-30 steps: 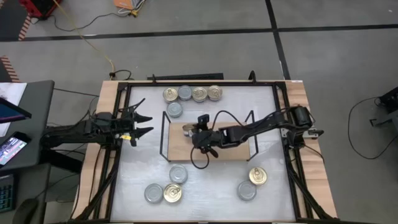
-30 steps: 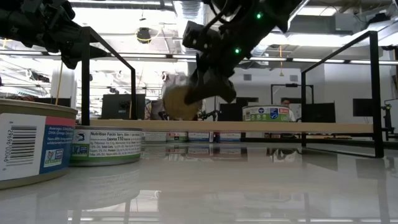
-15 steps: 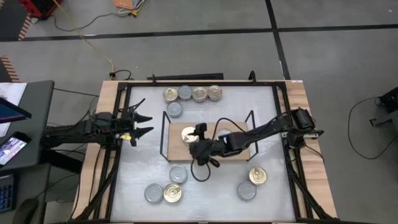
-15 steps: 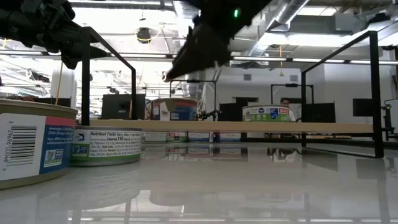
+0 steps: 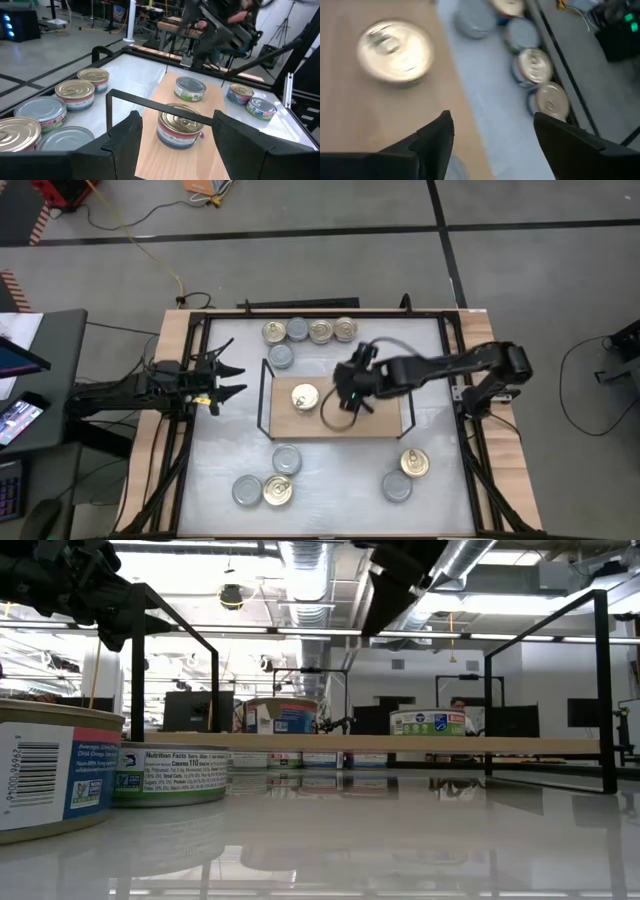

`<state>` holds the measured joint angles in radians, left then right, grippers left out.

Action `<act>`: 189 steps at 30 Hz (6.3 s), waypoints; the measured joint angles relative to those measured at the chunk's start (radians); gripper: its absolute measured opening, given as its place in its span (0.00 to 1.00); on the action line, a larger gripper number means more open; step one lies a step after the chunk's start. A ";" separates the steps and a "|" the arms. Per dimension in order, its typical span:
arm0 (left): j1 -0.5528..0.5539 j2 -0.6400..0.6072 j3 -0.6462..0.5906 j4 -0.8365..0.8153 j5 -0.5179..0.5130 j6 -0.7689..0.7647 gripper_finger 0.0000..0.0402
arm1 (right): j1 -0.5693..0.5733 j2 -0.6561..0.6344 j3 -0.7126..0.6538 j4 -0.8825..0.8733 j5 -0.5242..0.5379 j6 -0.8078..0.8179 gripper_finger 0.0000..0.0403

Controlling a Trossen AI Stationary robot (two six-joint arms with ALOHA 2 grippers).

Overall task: Stack canned seafood by type on shelf
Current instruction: Stack the blue tuna can on top of the blue tuna can on the shelf

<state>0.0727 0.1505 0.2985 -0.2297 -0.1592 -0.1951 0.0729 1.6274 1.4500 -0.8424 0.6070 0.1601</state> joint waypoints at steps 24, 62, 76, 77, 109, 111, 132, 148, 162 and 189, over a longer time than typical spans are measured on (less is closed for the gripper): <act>0.000 0.000 0.000 0.007 -0.030 0.017 0.57 | -0.565 -0.069 -0.229 0.471 -0.450 -0.054 0.76; 0.000 0.000 0.000 -0.025 -0.041 -0.002 0.57 | -0.778 0.260 -0.086 0.274 -0.604 0.191 0.72; 0.000 0.000 0.000 -0.027 -0.039 -0.001 0.57 | -0.795 0.260 -0.099 0.307 -0.600 0.198 0.44; 0.000 0.000 0.000 -0.026 -0.039 -0.001 0.57 | -0.795 0.260 -0.103 0.313 -0.600 0.200 0.41; 0.000 0.000 0.000 -0.025 -0.039 0.000 0.57 | -0.739 0.162 -0.231 0.124 -0.524 0.214 0.08; 0.000 0.000 0.000 -0.023 -0.039 0.000 0.57 | -0.720 0.116 -0.232 0.080 -0.524 0.197 0.11; 0.000 0.000 0.000 -0.005 -0.048 0.055 0.57 | -0.624 0.064 -0.064 0.048 -0.395 -0.556 0.77; 0.000 0.000 0.000 -0.052 -0.048 0.015 0.57 | -0.691 0.426 0.339 -0.345 -0.311 -0.882 0.81; 0.000 0.000 -0.006 -0.073 -0.033 -0.027 0.57 | -0.653 0.486 0.339 -0.333 -0.093 -1.049 0.99; -0.001 0.000 -0.006 -0.075 -0.024 -0.040 0.57 | -0.738 0.554 0.306 -0.412 -0.080 -1.059 0.62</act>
<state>0.0719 0.1505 0.2920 -0.3045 -0.1829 -0.2350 -0.6649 2.1811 1.7560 -1.2543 0.5265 -0.8994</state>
